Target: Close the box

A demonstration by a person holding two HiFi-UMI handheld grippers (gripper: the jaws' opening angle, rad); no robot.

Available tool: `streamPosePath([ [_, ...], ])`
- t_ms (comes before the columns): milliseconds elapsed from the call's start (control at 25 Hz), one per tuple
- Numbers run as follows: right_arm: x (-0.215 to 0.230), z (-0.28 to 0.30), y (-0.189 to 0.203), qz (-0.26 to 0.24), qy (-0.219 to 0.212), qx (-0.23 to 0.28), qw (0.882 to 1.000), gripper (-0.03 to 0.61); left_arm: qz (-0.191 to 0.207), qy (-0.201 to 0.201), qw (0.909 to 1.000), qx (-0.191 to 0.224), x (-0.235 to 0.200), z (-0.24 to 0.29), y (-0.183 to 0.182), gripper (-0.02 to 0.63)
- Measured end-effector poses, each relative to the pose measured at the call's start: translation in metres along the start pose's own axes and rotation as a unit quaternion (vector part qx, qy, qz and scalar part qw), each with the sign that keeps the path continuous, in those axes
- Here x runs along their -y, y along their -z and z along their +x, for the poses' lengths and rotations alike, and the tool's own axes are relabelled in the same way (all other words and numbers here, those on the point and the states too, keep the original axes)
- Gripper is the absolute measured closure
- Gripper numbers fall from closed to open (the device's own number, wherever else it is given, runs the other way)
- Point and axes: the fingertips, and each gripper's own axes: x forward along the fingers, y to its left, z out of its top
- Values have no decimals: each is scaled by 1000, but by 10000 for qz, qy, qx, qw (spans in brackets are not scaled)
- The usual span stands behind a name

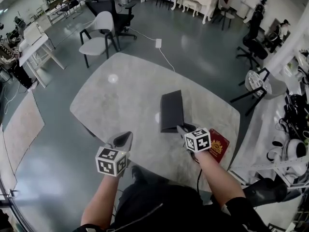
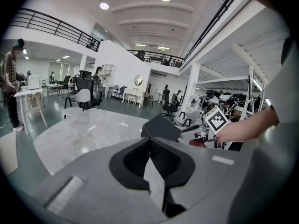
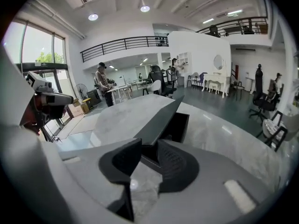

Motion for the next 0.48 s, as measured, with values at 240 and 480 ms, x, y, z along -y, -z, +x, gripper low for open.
streamPosePath([
  [240,15,3,24,61,-264,-295,9992,459,23,-2,10000,-93,12,7,5,603],
  [480,24,5,42,-132,-238,-521,9983,457,23,-33,9998,-207,22,11,12,603],
])
